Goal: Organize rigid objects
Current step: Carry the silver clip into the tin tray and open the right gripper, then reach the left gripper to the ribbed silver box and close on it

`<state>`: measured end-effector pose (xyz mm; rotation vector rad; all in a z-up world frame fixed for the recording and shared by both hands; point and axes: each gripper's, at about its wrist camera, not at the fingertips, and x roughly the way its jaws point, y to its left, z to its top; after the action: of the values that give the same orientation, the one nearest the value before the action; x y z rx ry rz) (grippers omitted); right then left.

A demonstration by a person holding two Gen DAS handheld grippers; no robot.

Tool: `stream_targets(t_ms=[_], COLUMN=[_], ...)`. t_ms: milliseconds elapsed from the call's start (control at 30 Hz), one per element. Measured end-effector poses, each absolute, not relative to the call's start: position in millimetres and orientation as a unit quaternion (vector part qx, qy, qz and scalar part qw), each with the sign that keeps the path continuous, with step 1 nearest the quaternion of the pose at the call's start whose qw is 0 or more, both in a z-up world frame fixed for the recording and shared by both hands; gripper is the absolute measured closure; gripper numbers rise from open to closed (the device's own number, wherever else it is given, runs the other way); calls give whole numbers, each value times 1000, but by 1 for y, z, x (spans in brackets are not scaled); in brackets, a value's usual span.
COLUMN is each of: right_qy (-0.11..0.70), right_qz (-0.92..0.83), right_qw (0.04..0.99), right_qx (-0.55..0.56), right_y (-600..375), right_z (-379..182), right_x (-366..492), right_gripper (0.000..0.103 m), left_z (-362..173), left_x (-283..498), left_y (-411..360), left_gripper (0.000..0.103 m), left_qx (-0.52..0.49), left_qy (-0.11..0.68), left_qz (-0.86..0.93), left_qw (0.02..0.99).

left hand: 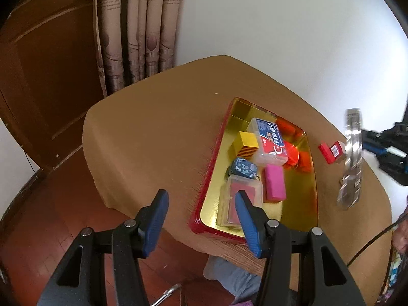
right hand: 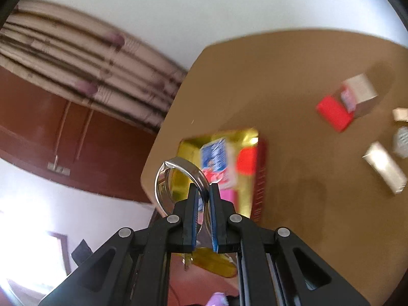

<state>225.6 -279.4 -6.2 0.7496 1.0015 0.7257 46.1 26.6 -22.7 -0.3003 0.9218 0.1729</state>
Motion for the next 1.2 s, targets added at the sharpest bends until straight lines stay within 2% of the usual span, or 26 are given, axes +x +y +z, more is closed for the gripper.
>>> stream_targets(t_ms=[200, 367, 433, 467, 567, 633, 733, 867, 1000, 1067, 1133, 1200], right_qy=[511, 523, 520, 511, 426, 408, 378, 412, 421, 415, 408, 407], right_qz=[322, 303, 306, 303, 304, 275, 164, -11, -118, -139, -139, -125], right_qw=[720, 729, 733, 742, 792, 818, 874, 891, 892, 893, 894, 891], right_qx=[342, 323, 315, 312, 314, 298, 258, 188, 112, 107, 124, 159], right_y=[-222, -215, -216, -220, -266, -286, -356, -461, -530, -557, -570, -578], right_z=[-53, -72, -72, -69, -57, -59, -88, -153, -188, -201, -212, -226], right_x=[245, 246, 246, 243, 210, 195, 155, 118, 97, 89, 84, 83], right_gripper=[93, 91, 81, 79, 70, 54, 46, 45, 45, 41, 31, 31], left_z=[-29, -37, -41, -41, -40, -36, -29, -22, -22, -23, -32, -41], left_x=[46, 51, 53, 53, 53, 50, 47, 46, 63, 80, 104, 125], left_y=[29, 29, 27, 27, 23, 19, 2, -36, -100, -139, -182, -213], left_gripper=[48, 48, 47, 48, 48, 47, 48, 48, 48, 48, 48, 48], left_qx=[-135, -135, -132, -131, -129, -127, -120, -142, -151, -163, -176, -185], left_qy=[447, 454, 460, 461, 458, 449, 444, 465, 504, 524, 553, 572], left_qz=[86, 85, 84, 84, 78, 64, 25, -68, -129, -155, -167, -171], left_qw=[880, 876, 874, 874, 876, 882, 888, 871, 840, 821, 797, 781])
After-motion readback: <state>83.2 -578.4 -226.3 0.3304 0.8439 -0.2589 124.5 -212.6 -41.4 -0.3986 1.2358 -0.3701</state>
